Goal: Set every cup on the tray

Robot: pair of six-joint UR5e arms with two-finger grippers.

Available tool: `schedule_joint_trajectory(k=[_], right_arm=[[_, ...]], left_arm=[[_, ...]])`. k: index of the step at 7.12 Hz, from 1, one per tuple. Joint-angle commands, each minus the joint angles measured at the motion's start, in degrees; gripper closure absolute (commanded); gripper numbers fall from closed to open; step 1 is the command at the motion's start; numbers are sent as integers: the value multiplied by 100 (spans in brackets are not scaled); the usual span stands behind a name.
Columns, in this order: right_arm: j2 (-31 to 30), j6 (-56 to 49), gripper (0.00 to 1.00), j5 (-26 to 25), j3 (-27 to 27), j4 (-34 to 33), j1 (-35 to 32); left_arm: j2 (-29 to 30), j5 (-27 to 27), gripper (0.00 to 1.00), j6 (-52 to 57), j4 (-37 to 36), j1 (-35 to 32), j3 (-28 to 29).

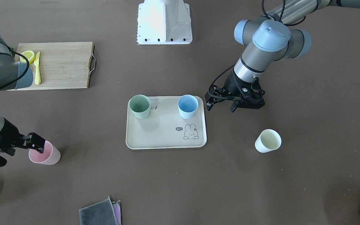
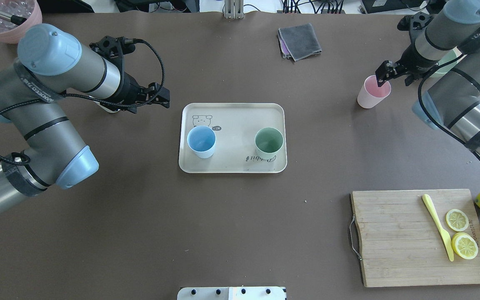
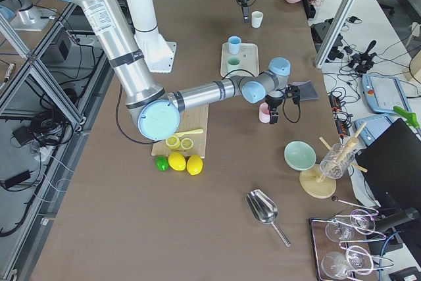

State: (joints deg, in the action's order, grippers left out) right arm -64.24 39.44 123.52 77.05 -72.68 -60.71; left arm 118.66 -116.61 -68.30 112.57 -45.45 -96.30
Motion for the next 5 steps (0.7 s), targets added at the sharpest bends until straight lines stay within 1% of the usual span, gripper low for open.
schedule_joint_trajectory(k=[1,2,3,5], right_arm=[[-10,20,77,92,-41,8,23],[-27,29,93,110,-24,8,58],[-45,38,100,198,11,8,120],[25,47,100,329,29,-1,138]], left_arm=[[-114,-20,3,611,-311,-184,-29],[-132,-20,3,1130,-454,-401,5],[-289,-29,3,1605,-525,-638,14],[-448,-37,3,2519,-534,-1008,355]])
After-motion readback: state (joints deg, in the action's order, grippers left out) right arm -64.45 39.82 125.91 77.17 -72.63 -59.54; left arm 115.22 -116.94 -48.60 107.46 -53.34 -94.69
